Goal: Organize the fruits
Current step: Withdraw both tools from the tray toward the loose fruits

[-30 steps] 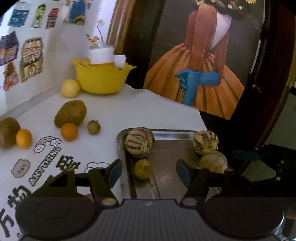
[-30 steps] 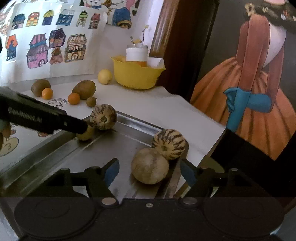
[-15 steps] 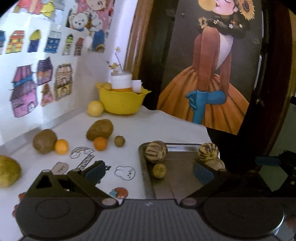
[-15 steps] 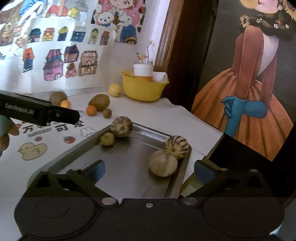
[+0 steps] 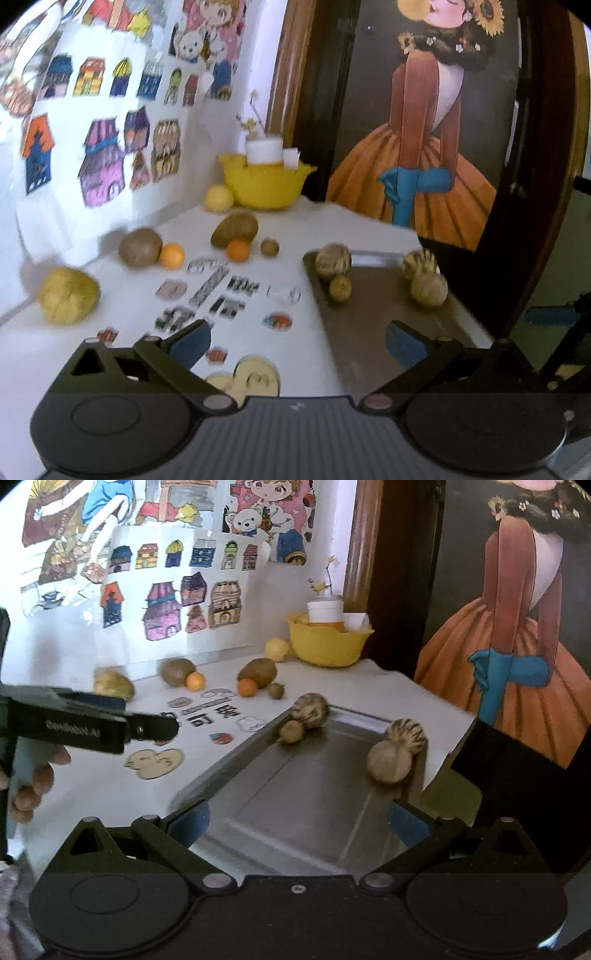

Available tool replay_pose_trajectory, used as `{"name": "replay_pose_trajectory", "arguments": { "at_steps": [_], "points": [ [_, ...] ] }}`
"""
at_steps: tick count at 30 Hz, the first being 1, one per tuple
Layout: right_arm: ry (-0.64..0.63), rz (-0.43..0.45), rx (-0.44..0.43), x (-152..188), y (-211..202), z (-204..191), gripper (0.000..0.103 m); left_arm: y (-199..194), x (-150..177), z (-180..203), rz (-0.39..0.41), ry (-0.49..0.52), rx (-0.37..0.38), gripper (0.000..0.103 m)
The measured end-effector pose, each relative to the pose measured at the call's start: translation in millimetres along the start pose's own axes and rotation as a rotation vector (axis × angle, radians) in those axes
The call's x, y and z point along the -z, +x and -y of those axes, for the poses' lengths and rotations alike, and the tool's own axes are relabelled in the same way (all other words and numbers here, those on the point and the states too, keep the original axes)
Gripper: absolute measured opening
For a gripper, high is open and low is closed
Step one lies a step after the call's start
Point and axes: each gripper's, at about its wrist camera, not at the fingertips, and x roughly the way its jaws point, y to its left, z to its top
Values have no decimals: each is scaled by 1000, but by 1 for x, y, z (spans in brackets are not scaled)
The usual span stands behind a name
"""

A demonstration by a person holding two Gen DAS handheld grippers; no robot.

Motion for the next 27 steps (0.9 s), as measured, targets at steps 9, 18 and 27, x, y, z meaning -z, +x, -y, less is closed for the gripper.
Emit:
{"name": "replay_pose_trajectory", "arguments": {
  "at_steps": [9, 18, 27],
  "points": [
    [-20, -63, -78, 7, -6, -44, 102, -27, 21, -27, -54, 7, -69, 103],
    [-46, -92, -181, -1, 16, -90, 102, -46, 30, -75, -101, -25, -196, 103],
    [-105, -126, -273, -22, 46, -128, 102, -62, 32, -122, -108, -62, -283, 103]
  ]
}}
